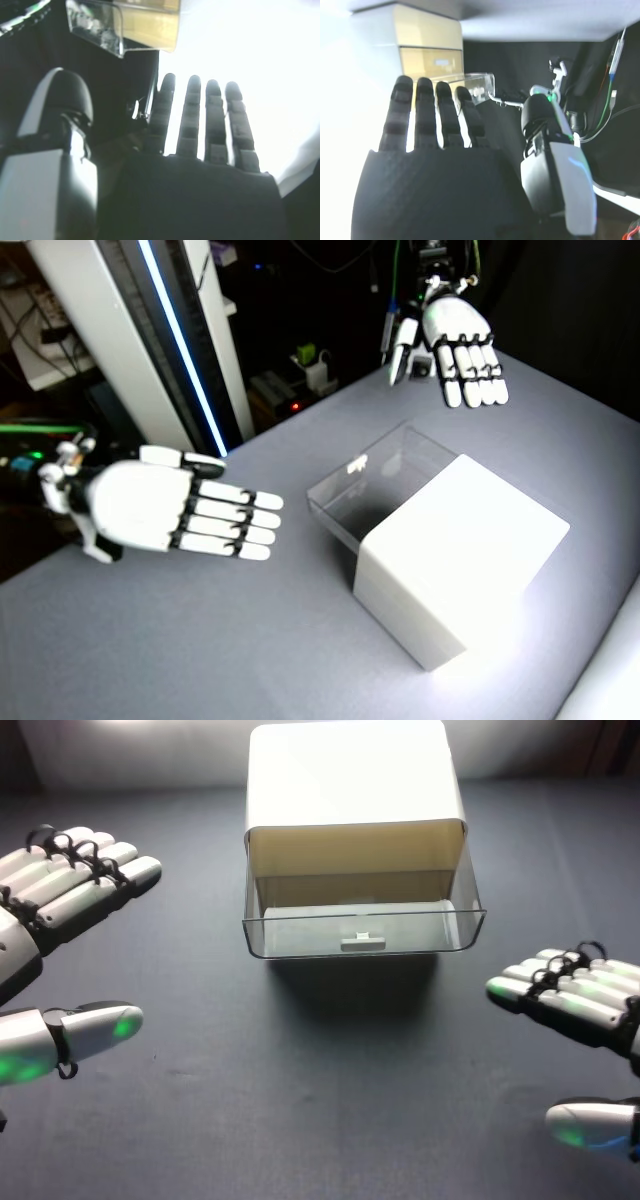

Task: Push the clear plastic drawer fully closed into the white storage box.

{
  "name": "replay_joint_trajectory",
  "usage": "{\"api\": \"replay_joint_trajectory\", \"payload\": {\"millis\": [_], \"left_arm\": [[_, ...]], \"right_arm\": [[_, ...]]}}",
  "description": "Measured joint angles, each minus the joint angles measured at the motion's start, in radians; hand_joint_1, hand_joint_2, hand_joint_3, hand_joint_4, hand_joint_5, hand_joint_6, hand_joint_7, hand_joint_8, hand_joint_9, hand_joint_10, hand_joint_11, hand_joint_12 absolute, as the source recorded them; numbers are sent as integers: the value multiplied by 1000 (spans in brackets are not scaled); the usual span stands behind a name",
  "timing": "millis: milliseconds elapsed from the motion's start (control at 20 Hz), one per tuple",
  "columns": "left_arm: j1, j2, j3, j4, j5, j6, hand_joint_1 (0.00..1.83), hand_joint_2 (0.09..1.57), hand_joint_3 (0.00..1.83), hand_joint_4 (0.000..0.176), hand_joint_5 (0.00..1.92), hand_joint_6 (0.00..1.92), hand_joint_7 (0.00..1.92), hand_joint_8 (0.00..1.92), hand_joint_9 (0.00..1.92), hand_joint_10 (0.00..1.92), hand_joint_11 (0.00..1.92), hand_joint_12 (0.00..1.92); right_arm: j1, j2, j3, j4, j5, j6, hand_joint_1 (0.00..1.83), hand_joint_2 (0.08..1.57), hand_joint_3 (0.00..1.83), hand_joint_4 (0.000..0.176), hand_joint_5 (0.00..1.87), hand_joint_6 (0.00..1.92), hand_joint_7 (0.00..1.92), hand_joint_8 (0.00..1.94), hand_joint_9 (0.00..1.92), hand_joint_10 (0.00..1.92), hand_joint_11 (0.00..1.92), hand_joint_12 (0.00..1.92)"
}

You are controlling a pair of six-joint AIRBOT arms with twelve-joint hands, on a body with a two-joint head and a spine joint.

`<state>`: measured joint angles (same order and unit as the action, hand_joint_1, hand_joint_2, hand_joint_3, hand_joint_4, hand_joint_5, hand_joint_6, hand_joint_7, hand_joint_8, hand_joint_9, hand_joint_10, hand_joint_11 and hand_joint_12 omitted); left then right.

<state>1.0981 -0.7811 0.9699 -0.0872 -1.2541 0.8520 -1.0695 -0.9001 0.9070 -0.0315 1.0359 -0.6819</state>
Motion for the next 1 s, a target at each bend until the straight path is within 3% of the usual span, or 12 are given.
{"api": "replay_joint_trajectory", "payload": {"millis": [100,150,300,500,600,950,1000], "left_arm": [[2,0,-2,-4,-4,1,157,1293,5,20,0,0,0,0,0,0,0,0],[2,0,-7,-8,-8,1,200,1303,6,16,0,0,0,0,0,0,0,0],[4,3,-7,-10,-19,3,473,1356,10,16,0,0,0,0,0,0,0,0],[16,17,-10,-37,-36,11,541,1410,23,15,0,0,0,0,0,0,0,0],[19,19,-13,-37,-38,12,548,1421,18,20,0,0,0,0,0,0,0,0],[30,19,-13,-62,-48,13,773,1412,2,4,0,0,0,0,0,0,0,0],[30,19,-13,-63,-48,13,803,1416,2,2,0,0,0,0,0,0,0,0]], "right_arm": [[35,-50,31,-42,-24,54,176,1392,0,0,17,4,17,3,67,9,0,371],[48,-69,44,-58,-29,80,222,1396,0,0,22,4,32,5,113,23,0,560],[98,-137,85,-112,-54,144,238,1412,2,0,56,8,86,8,181,36,0,900],[171,-199,121,-180,-84,191,356,1412,0,0,109,15,157,13,252,46,0,1032],[198,-215,132,-207,-87,196,363,1411,0,0,123,12,152,2,272,42,0,1000],[268,-258,173,-200,-90,199,330,1410,0,0,38,0,77,3,160,3,0,985],[270,-262,177,-205,-92,199,308,1416,2,0,14,3,57,4,132,5,0,894]]}}
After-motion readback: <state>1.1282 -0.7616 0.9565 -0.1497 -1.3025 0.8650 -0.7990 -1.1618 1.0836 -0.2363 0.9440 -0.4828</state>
